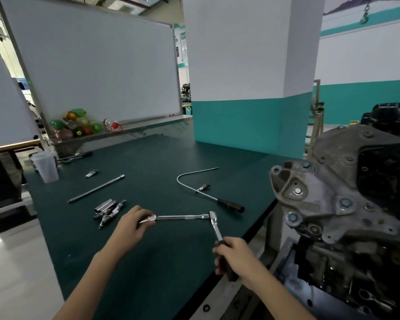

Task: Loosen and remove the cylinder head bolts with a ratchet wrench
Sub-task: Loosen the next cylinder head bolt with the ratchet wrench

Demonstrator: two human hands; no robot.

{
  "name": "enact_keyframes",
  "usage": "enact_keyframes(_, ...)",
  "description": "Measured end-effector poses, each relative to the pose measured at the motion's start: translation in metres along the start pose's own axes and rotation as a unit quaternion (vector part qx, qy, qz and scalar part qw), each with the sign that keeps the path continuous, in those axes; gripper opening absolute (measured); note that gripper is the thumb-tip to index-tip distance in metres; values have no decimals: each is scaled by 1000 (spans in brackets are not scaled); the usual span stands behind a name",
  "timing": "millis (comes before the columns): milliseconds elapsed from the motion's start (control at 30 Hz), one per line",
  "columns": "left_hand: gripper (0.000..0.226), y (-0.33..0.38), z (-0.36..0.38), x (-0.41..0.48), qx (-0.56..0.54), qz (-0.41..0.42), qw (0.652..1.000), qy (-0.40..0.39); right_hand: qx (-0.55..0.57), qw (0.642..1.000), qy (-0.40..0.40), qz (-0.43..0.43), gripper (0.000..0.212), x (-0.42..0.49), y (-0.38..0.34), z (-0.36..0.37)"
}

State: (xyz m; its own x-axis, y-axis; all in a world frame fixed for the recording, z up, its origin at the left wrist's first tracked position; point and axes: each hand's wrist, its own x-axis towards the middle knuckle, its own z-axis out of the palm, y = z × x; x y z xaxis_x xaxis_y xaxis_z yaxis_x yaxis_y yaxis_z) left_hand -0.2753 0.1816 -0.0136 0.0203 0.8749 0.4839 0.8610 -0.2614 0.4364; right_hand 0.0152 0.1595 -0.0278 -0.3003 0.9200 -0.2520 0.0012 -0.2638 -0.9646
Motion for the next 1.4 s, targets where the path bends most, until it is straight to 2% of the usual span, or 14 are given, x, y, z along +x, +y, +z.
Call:
enact_keyframes(100, 11, 38, -3, 3, -29, 52, 998, -1, 63, 997, 33, -29, 13, -26, 10, -28)
enact_keyframes(233, 7, 94, 4, 0, -83, 113, 990, -15, 119, 984, 67, -119, 12, -77, 8, -61)
enact_keyframes(367, 7, 154, 27, -1, -162, 148, 976, -4, 258, 960, 49, -99, 23, -126, -13, -99)
enact_keyframes(467, 10, 198, 45, 5, -223, 171, 960, -1, 276, 955, 53, -94, 23, -158, -19, -130)
enact_keyframes(600, 15, 252, 68, 13, -288, 220, 930, -65, 285, 942, 105, -140, 23, -200, -11, -171)
enact_keyframes(700, 13, 295, 90, 10, -379, 221, 892, -109, 258, 932, 186, -172, 37, -230, -4, -195)
enact_keyframes(800, 15, 333, 108, 5, -437, 215, 865, -124, 240, 924, 227, -190, 44, -255, 3, -210)
enact_keyframes(933, 9, 366, 122, -1, -443, 219, 861, -120, 204, 920, 256, -215, 44, -280, 4, -226)
enact_keyframes(1033, 8, 376, 124, -3, -428, 247, 862, -117, 131, 923, 276, -232, 43, -292, 0, -234)
enact_keyframes(1167, 7, 378, 122, -8, -417, 255, 861, -138, 73, 934, 267, -227, 43, -301, -9, -247)
enact_keyframes(1300, 23, 379, 119, -12, -423, 253, 857, -150, 55, 939, 260, -219, 44, -303, -9, -253)
enact_keyframes(1400, 24, 381, 121, -16, -412, 252, 862, -156, 41, 938, 267, -215, 45, -305, -7, -253)
